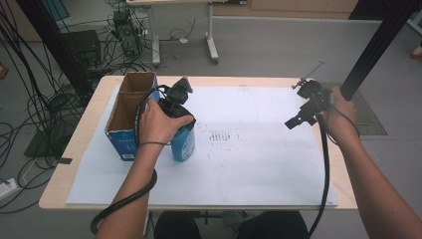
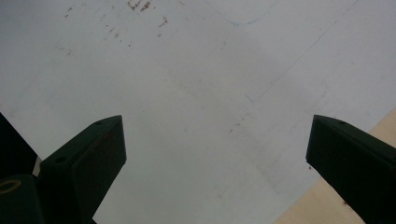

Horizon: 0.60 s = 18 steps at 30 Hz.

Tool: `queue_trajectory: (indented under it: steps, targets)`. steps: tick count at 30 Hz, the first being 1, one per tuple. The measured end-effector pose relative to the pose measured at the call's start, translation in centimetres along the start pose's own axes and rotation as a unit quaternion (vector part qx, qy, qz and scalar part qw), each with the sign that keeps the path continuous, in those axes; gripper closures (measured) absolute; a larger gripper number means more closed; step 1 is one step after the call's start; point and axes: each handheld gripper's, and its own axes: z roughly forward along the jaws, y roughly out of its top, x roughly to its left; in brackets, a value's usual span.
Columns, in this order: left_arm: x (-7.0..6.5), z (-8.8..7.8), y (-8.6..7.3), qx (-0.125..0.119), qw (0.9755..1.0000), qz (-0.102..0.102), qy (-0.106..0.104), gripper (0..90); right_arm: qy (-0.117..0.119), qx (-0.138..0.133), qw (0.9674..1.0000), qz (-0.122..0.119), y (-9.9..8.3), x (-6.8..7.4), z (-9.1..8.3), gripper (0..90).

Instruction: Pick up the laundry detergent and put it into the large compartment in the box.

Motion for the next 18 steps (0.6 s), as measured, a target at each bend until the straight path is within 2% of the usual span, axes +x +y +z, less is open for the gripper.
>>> queue_trajectory:
  steps: [18]
  targets:
    - [-0.07, 0.0, -0.01, 0.001, 1.0, -0.004, 0.001, 37.1, -0.001, -0.003, 1.0, 0.003, -0.11, -0.06, -0.11, 4.5]
